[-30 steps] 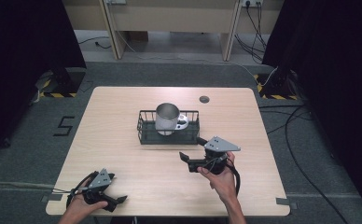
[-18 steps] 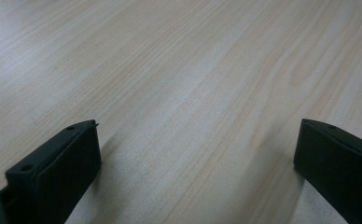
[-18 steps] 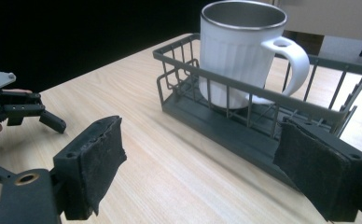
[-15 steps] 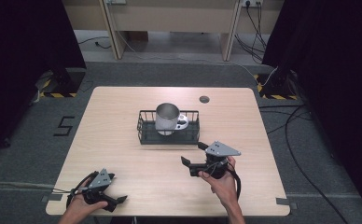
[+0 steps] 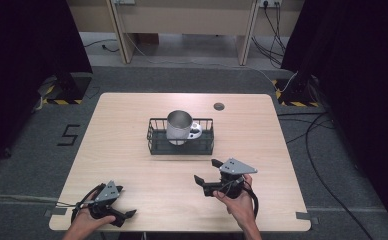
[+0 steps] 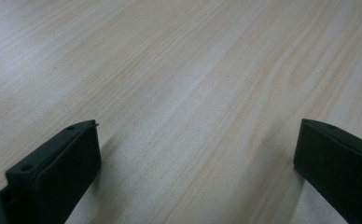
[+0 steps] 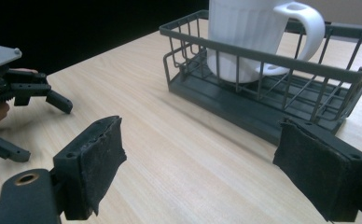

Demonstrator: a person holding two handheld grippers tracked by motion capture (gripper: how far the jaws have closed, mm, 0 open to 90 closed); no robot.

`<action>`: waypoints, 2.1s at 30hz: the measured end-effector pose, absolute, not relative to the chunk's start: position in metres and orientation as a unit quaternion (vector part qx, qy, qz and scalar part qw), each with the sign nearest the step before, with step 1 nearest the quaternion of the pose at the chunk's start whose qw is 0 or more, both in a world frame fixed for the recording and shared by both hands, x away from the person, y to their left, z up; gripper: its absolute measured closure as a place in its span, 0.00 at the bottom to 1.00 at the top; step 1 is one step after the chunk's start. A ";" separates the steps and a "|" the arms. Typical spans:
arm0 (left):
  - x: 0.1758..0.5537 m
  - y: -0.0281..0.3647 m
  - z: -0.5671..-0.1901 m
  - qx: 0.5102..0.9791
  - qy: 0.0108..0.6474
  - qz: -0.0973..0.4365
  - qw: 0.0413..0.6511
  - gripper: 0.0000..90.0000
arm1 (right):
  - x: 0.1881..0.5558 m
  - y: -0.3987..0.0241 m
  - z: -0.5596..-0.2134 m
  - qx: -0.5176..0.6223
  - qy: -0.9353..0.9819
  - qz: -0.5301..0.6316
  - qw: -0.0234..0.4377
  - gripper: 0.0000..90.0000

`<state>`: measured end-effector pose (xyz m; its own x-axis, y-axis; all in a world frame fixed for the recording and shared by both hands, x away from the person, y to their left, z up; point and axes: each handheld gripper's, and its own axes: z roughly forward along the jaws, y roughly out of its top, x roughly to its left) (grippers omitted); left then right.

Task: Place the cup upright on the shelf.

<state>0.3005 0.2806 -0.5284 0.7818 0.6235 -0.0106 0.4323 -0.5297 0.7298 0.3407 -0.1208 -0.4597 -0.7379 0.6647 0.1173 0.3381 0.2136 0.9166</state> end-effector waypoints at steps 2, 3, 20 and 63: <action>0.301 0.281 -0.528 0.865 0.305 0.127 0.377 0.00 | 0.339 -0.121 -0.461 0.328 0.765 0.533 0.152 0.17; 0.301 0.281 -0.528 0.865 0.305 0.127 0.377 0.00 | 0.339 -0.121 -0.462 0.328 0.765 0.533 0.151 0.17; 0.301 0.281 -0.528 0.865 0.305 0.127 0.377 0.00 | 0.327 -0.124 -0.482 0.334 0.779 0.512 0.139 0.17; 0.301 0.281 -0.528 0.865 0.305 0.127 0.377 0.00 | 0.300 -0.134 -0.513 0.353 0.796 0.479 0.111 0.17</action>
<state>0.3005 0.2806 -0.5284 0.7817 0.6236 -0.0105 0.4325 -0.5299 0.7295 0.3002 -0.1335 -0.5126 -0.7259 0.6687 0.1609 0.4557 0.2924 0.8407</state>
